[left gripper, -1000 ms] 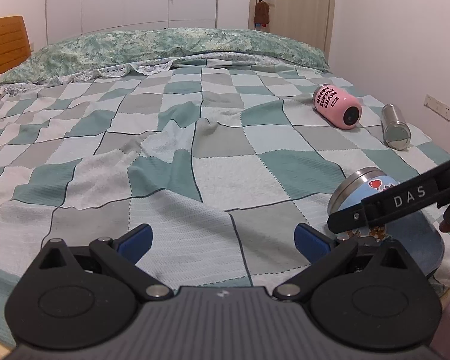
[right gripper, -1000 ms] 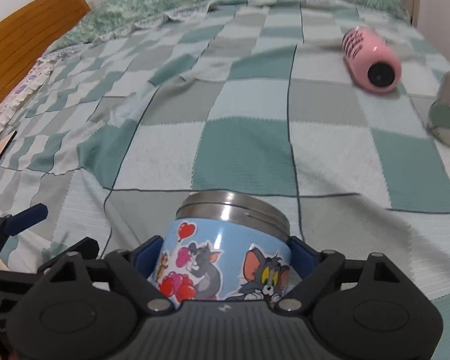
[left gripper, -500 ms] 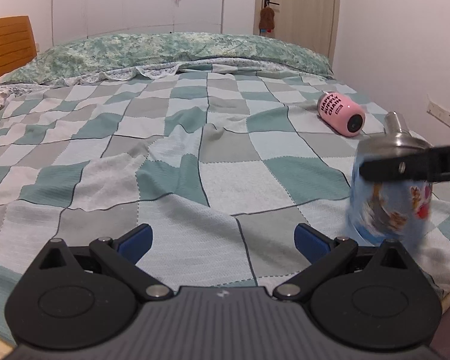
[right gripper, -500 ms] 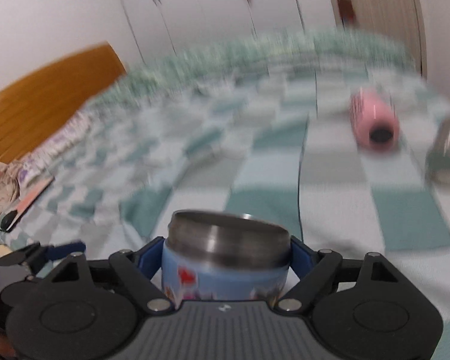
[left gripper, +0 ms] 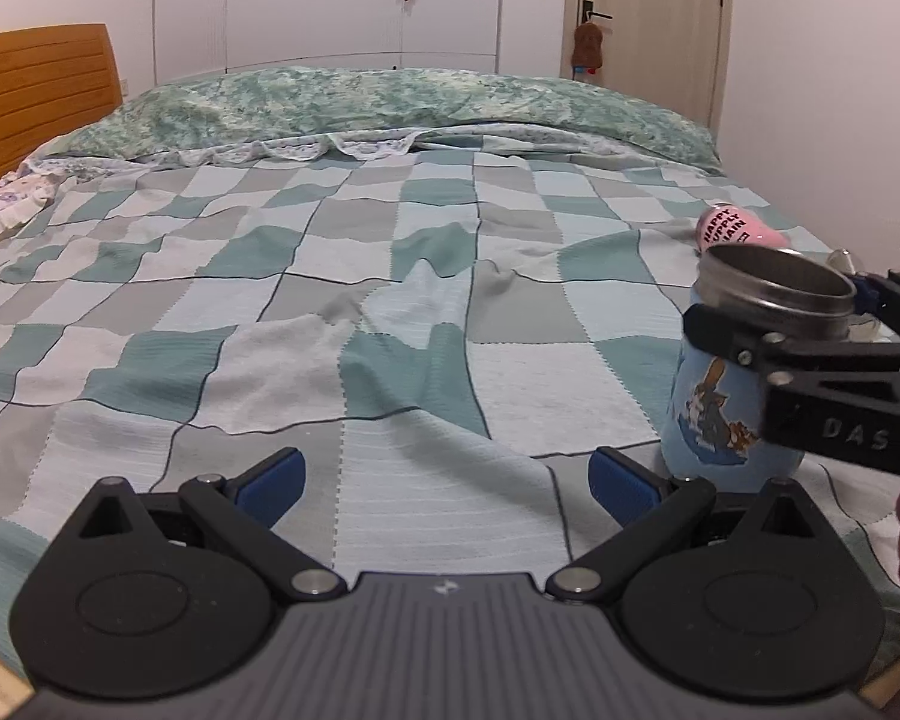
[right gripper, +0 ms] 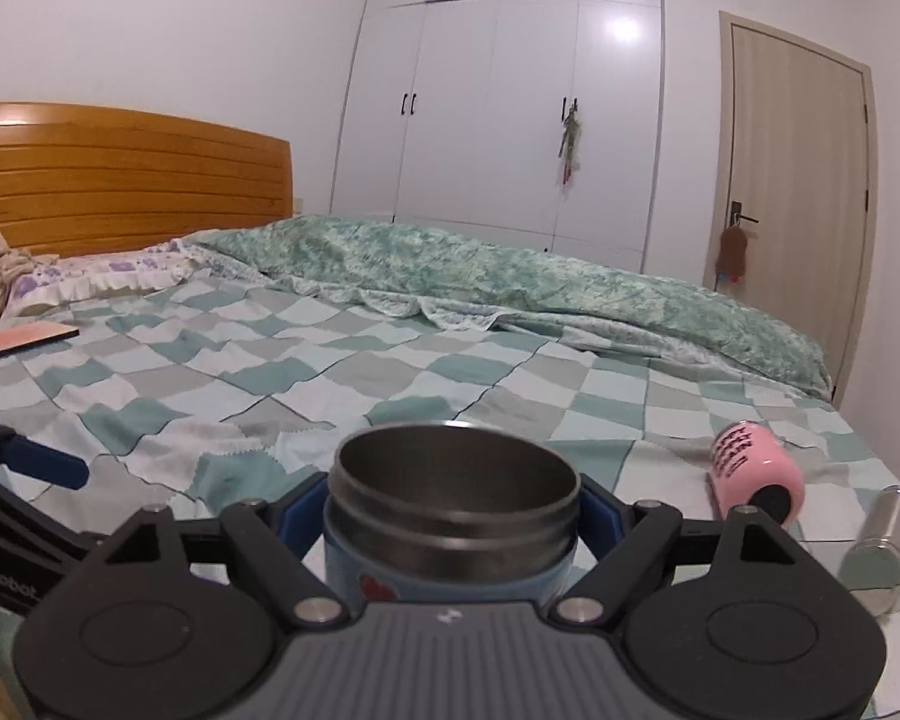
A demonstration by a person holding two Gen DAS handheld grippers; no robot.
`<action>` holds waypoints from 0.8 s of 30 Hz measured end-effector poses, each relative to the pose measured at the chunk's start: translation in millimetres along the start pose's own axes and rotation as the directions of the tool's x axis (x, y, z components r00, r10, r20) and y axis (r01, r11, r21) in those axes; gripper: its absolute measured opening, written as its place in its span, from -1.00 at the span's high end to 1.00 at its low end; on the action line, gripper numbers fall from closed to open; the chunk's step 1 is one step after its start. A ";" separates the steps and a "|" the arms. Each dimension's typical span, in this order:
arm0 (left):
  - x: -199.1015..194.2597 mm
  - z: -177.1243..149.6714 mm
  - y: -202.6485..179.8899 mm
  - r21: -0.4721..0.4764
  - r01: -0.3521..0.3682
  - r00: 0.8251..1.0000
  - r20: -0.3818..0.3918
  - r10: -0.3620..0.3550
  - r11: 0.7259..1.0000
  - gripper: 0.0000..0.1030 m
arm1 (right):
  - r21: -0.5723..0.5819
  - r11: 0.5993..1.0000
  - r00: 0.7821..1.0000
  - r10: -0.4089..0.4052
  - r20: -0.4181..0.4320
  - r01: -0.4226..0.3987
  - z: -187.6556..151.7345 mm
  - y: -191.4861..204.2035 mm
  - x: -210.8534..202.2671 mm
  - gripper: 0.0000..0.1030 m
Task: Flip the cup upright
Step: 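Rotate the held cup rim-up with the right gripper and lower it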
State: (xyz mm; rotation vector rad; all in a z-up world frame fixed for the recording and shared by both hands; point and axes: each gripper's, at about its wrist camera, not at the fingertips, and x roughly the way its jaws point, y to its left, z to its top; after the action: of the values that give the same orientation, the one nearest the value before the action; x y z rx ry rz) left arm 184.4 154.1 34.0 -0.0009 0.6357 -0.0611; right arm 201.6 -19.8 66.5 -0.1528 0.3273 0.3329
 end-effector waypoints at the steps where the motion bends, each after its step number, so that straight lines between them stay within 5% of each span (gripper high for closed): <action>1: 0.6 -0.2 0.5 0.000 -0.006 1.000 0.000 0.006 1.000 -1.00 | 0.000 1.000 1.000 0.005 -0.010 -0.005 -0.2 2.7 4.7 -0.62; 21: -10.1 -1.9 -4.0 -0.002 -0.027 1.000 0.014 0.027 1.000 -1.00 | 0.019 0.999 0.999 0.033 0.017 -0.034 -18.5 -0.9 -7.4 -0.63; 24: -21.5 -3.0 -7.5 -0.009 -0.021 0.999 0.032 0.021 1.000 -1.00 | 0.048 0.998 0.996 0.046 0.083 -0.050 -16.3 -7.6 -27.2 -0.87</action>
State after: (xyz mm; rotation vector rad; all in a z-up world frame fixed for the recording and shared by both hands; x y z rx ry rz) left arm 164.9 147.9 44.4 -0.0036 0.6038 -0.0377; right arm 175.2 -38.2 61.2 -0.0818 0.2584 0.3767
